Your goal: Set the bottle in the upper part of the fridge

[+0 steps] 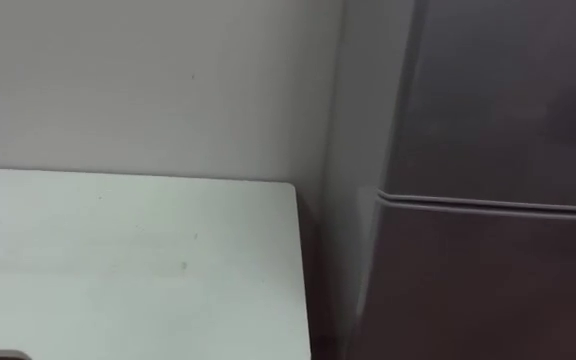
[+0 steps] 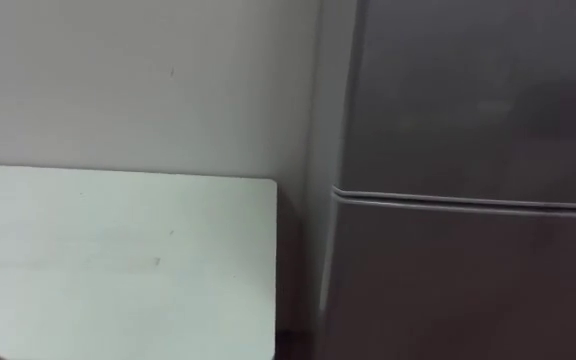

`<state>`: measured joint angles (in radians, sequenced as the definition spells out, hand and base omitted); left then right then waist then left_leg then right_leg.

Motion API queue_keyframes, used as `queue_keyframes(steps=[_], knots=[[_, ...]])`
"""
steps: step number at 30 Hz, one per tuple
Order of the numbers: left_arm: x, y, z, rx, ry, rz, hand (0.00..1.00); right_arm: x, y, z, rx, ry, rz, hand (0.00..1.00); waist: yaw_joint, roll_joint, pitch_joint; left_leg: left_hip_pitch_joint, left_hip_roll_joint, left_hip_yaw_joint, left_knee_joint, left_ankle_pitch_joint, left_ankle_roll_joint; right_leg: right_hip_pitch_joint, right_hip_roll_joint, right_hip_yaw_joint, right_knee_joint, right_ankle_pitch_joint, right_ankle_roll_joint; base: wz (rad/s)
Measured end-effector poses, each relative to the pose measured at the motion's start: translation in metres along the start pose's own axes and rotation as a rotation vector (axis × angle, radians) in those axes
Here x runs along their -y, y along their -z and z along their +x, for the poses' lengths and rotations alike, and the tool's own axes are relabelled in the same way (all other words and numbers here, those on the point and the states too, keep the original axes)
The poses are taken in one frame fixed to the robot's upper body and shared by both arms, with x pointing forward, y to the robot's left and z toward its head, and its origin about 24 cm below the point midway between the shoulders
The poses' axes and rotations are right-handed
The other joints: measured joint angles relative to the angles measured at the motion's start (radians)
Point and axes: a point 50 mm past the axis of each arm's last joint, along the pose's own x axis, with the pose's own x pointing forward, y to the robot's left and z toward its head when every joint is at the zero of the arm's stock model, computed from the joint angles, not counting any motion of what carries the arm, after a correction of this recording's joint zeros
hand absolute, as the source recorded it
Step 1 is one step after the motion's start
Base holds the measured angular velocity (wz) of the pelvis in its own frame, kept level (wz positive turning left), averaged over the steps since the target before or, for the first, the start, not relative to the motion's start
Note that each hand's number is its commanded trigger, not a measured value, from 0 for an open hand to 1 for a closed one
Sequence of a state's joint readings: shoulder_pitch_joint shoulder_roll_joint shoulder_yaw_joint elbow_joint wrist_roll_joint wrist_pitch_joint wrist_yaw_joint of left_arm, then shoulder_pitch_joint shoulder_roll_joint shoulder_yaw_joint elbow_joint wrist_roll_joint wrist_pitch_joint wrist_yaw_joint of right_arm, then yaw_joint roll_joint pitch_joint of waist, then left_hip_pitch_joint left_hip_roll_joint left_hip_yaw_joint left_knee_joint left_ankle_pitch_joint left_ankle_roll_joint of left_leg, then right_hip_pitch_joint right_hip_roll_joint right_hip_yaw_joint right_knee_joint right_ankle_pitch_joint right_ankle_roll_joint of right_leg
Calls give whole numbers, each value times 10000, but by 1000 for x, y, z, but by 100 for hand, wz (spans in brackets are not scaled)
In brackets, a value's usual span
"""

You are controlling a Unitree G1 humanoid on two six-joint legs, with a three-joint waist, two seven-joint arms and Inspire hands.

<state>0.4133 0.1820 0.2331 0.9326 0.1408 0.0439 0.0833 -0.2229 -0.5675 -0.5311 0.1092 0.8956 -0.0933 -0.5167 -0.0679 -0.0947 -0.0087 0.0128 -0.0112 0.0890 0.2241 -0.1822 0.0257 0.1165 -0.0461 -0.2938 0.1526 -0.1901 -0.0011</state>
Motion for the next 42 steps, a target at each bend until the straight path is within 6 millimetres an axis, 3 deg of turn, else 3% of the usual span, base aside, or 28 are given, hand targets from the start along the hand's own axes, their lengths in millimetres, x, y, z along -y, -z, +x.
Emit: queue_keyframes(steps=[5, 11, 16, 25, 31, 35, 42], knots=[[0, -3, 1, 83, -19, 61, 0, 38, 14, -3, -784, 1307, -511, 0, -100, 22, 34, 66, -7, 89, -39, -48, 20, 46, 9, 204, -16, -10, 22, -8], [1, -8, 1, 219, 3, -7, 0, 93, 33, -17, -1731, 3317, -1457, 0, -48, 239, 53, 346, 0, 349, -221, -70, 31, 54, -1, 472, -23, -32, 57, -15], [4, -21, 4, 537, 57, -196, 0, 153, 62, -57, -3155, 5462, -2150, 0, -84, 276, 56, 340, 8, 440, -257, -84, 39, 22, -8, 472, -15, -38, 66, -1], [7, -22, 4, 489, 196, -1078, 0, 215, 101, -132, -5443, 7935, -3602, 0, -68, 509, 81, 518, -16, 646, -430, -133, 76, 60, -35, 737, 20, -72, 123, -9], [19, -19, 3, 392, 266, -1344, 0, 233, 128, -183, -7298, 6724, -7120, 0, -29, 800, 66, 554, -13, 732, -373, -199, 83, 13, -38, 836, 10, -86, 147, -5], [28, -20, 3, 459, 342, -1328, 0, 239, 145, -213, -8661, 5823, -8441, 0, 70, 874, 62, 586, -11, 726, -391, -199, 84, 12, -35, 900, 15, -92, 152, -2], [30, -25, 4, 690, 384, -1299, 0, 232, 159, -233, -9683, 3405, -9846, 0, 231, 902, 83, 608, -15, 748, -419, -203, 89, 10, -39, 924, 11, -93, 155, -1]])
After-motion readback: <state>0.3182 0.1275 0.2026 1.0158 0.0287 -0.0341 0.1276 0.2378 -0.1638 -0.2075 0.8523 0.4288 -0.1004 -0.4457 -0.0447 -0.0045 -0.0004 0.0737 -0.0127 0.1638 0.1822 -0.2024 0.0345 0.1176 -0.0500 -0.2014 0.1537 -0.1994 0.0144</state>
